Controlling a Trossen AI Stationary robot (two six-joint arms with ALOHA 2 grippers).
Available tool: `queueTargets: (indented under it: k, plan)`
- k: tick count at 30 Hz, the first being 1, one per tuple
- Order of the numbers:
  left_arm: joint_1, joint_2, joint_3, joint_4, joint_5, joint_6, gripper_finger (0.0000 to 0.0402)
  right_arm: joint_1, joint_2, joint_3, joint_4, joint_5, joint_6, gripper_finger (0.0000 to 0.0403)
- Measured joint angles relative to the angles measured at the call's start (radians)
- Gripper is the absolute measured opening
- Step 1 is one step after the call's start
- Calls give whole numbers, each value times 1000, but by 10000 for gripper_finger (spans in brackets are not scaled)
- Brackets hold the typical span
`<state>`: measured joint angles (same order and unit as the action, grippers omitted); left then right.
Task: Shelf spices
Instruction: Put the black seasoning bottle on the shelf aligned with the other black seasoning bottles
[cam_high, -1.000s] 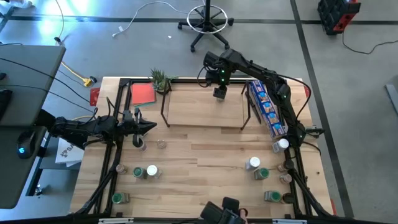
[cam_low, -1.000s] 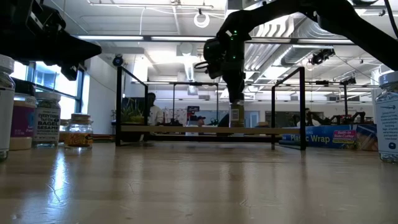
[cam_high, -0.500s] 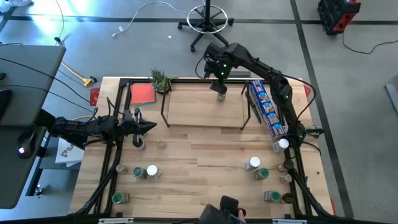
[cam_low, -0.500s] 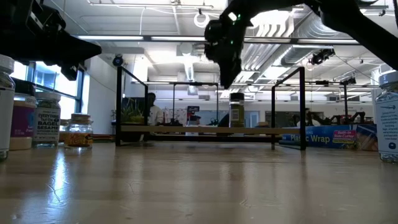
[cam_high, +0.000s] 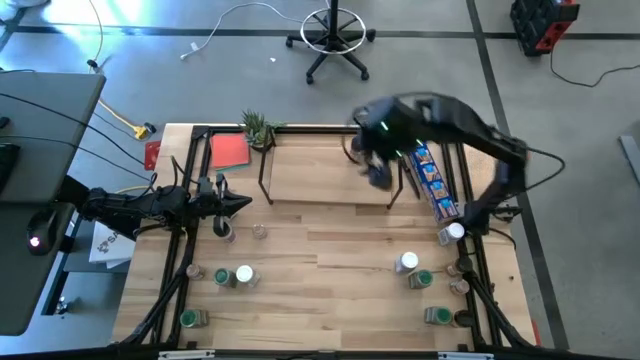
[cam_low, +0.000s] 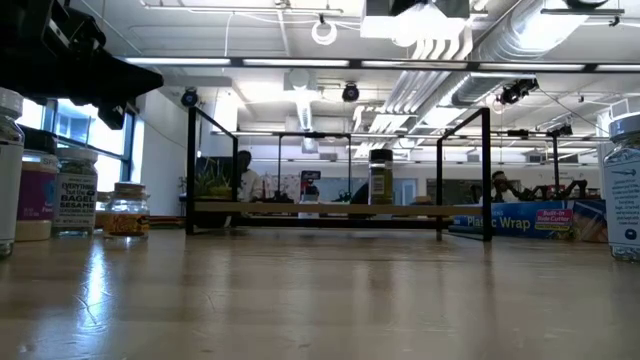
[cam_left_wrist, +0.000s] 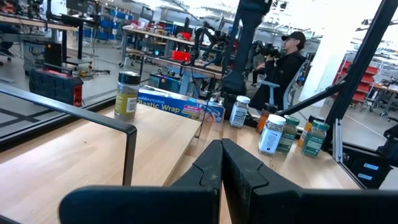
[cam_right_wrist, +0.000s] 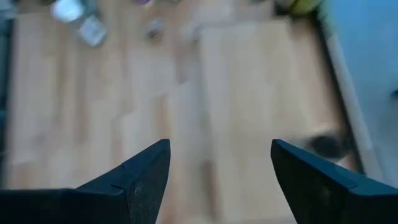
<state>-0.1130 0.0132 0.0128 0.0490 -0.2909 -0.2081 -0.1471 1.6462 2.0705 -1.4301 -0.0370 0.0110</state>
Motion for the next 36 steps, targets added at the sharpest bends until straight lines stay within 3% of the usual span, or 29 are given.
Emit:
queueTargets:
  k: [4,11,16,24,36]
  plan:
    - [0,0,0,0,0,0,1,160,-175,-234,-51,-31,277,273]
    - [0,0,0,0,0,0,1,395,-414,-573,-65,-302,928,273]
    - [0,0,0,0,0,1,1,535,-505,-741,-74,-343,1252,273]
    - [0,0,0,0,0,1,1,678,-526,-961,-71,-356,1450,273]
    - [0,0,0,0,0,0,1,707,-528,-1225,64,-395,1451,273]
